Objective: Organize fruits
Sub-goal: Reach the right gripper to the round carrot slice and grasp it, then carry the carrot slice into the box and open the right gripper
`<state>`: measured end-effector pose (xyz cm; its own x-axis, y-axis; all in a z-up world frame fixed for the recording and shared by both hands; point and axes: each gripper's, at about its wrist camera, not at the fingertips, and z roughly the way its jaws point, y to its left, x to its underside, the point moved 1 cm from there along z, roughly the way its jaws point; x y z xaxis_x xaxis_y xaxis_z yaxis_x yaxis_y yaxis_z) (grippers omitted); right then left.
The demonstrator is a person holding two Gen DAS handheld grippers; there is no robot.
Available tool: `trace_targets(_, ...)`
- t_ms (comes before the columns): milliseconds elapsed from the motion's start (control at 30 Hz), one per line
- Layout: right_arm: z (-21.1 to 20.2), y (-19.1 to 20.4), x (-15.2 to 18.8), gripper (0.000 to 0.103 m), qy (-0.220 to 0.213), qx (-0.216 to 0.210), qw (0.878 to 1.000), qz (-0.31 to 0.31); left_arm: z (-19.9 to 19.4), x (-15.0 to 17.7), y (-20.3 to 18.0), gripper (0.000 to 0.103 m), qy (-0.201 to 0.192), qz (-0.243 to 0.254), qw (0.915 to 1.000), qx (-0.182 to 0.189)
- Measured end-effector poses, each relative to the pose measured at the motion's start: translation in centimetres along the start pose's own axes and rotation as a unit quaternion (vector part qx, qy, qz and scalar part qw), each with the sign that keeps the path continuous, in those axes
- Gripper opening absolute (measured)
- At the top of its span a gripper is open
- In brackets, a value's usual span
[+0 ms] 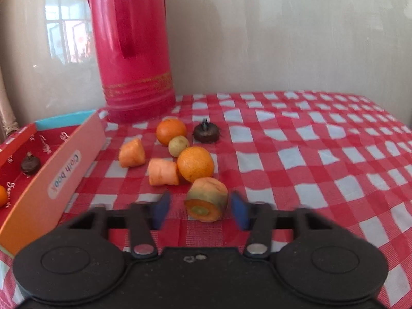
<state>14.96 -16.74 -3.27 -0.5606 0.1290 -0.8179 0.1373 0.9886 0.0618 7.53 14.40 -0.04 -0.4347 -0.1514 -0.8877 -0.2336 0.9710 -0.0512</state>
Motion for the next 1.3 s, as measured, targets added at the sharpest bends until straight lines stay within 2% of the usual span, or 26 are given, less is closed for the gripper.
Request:
trace_targets(200,-0.3,0.6,-0.2,0.026,-0.014,-0.013,1.000,0.002,-0.2,-0.1,1.7,0.103,-0.002,-0.010,0.9998,-0.015)
trace_targets(467,-3.1,3.9,-0.1,0.027,-0.083,-0.054,0.995,-0.031,-0.9,-0.1,3.7,0.103,-0.002,-0.011,0.9993,-0.035)
trace_targets(700,-5.9,8.2,0.3,0.027,-0.157,-0.132,0.977,-0.065,-1.5,0.0,5.5,0.103,-0.003,-0.010,0.9985,-0.054)
trace_targets(900,-6.7,11.9,1.0,0.027,-0.176,-0.181,0.960,-0.121,-1.7,0.2,6.9,0.103,0.002,-0.012,0.9975,-0.070)
trace_targets(933,-6.7,12.3,1.1,0.032,-0.176,-0.187,0.958,-0.130,-1.7,0.2,7.0,0.103,0.002,-0.013,0.9974,-0.071)
trace_targets(967,-6.5,12.8,1.3,0.055,-0.174,-0.190,0.956,-0.143,-1.7,0.2,7.0,0.103,0.003,-0.014,0.9974,-0.071)
trace_targets(1000,-6.7,13.0,1.5,0.071,-0.178,-0.188,0.954,-0.150,-1.7,0.2,7.0,0.103,0.004,-0.014,0.9974,-0.071)
trace_targets(1033,-7.0,12.8,1.8,0.095,-0.196,-0.183,0.952,-0.146,-1.7,0.1,6.9,0.103,0.003,-0.014,0.9974,-0.070)
trace_targets(1100,-8.1,12.1,1.8,0.097,-0.231,-0.180,0.948,-0.129,-1.8,0.1,6.6,0.103,0.001,-0.012,0.9976,-0.068)
trace_targets(1167,-8.5,11.2,1.4,0.097,-0.239,-0.168,0.949,-0.118,-1.8,0.1,6.2,0.103,0.000,-0.010,0.9979,-0.064)
trace_targets(1300,-8.1,8.9,0.9,0.097,-0.225,-0.134,0.961,-0.092,-1.9,-0.1,5.2,0.103,-0.003,-0.007,0.9985,-0.053)
